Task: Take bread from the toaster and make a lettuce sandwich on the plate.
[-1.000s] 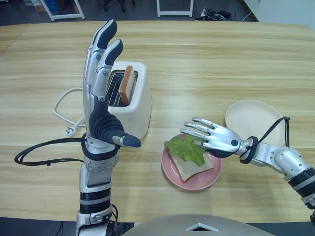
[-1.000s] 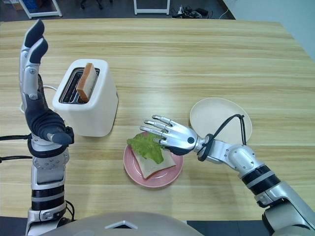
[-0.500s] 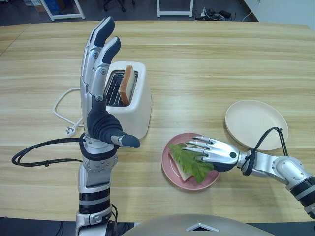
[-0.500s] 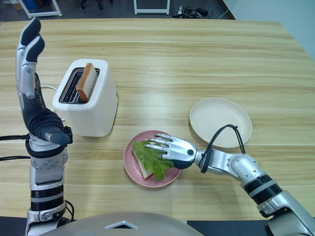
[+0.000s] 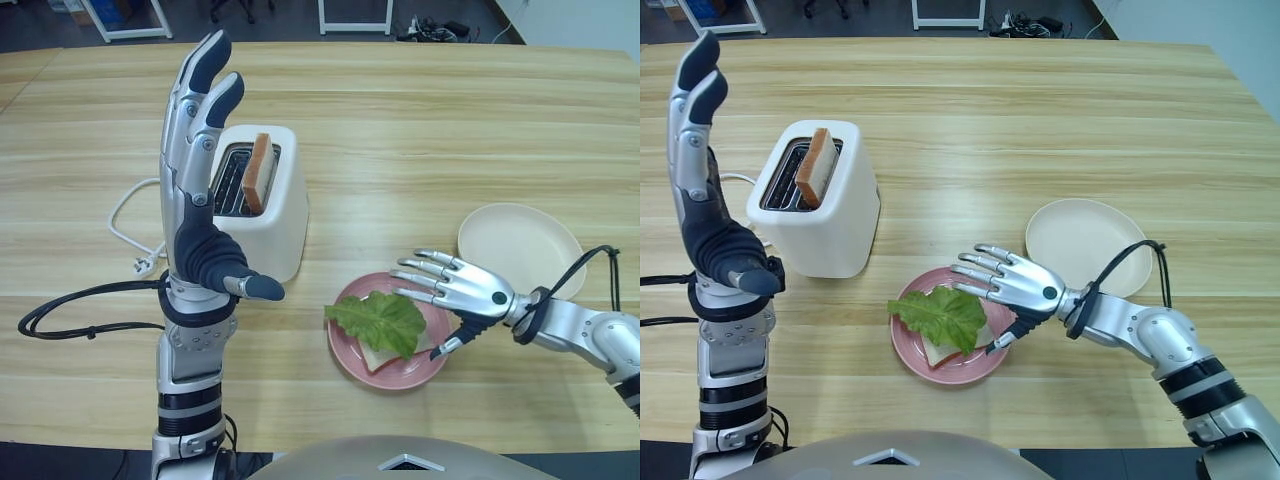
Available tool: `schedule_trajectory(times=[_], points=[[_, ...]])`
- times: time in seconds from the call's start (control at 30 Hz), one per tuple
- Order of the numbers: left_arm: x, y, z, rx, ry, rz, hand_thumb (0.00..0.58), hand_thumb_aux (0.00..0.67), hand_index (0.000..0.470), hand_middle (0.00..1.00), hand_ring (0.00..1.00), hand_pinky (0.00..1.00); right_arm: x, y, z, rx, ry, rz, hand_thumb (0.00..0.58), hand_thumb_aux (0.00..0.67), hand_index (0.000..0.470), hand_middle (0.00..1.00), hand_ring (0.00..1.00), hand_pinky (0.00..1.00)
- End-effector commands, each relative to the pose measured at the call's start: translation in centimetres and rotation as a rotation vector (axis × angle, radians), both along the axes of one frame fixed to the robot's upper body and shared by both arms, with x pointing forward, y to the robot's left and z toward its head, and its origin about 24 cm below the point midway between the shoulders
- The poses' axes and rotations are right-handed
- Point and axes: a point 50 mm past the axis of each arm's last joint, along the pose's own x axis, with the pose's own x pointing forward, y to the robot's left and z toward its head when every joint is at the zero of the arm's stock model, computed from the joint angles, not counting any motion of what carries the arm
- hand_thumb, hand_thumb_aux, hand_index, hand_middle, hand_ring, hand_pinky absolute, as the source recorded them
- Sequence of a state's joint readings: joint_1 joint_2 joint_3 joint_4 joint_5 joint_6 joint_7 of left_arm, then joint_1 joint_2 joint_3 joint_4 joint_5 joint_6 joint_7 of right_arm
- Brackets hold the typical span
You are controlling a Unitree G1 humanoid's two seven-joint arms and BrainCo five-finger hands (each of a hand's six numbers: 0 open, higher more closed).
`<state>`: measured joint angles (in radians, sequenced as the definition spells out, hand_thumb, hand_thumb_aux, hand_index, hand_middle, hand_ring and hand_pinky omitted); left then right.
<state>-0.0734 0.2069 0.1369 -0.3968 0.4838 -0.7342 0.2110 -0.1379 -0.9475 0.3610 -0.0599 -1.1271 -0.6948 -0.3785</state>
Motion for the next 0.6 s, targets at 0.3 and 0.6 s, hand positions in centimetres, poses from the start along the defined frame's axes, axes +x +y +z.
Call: schedule_trajectory(times=[0.3,0.6], points=[[4.2,7.5,-1.4,0.009,0.365,0.445,0.000,0.000,0.000,0.00,0.00,0.00,-1.0,-7.5,9.0,1.006,-0.309,-0.175,0.000,0.000,0.000,0.00,0.00,0.00],[9.1,7.9,-9.1,0.424,0.889,0.583,0.000,0.000,0.000,0.00,0.00,0.00,-2.1,-4.4,9.3,1.150,-0.364,-0.052,0.000,0.000,0.000,0.00,0.00,0.00]])
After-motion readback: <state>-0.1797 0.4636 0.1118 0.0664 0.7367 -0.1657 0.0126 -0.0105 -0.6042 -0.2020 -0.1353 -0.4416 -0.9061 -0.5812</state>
